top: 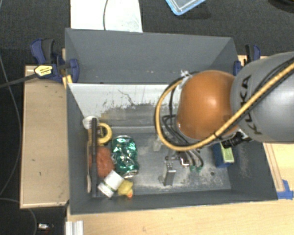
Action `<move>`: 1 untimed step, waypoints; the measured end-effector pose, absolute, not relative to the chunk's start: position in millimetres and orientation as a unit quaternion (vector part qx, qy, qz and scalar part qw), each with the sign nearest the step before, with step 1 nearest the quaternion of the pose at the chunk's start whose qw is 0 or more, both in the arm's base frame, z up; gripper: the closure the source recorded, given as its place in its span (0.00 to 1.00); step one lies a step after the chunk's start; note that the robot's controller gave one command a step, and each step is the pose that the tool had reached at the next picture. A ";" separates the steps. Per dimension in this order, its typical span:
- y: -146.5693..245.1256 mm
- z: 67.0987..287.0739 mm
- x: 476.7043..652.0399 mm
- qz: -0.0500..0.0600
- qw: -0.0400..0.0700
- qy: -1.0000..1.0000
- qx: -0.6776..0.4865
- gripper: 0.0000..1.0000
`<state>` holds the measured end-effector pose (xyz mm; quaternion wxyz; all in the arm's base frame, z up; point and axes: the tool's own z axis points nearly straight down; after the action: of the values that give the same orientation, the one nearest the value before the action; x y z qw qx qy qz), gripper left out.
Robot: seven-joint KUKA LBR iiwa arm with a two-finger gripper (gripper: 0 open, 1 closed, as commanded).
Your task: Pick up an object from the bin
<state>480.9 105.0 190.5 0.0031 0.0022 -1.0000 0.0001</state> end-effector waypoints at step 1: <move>104.4 194.6 482.6 0.000 -0.001 -1.000 0.000 0.00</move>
Offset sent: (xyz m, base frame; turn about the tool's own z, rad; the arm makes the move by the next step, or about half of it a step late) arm 0.0113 0.0799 -0.1205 -0.1962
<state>482.6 104.4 194.6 -0.0010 -0.0001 -1.0000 -0.0004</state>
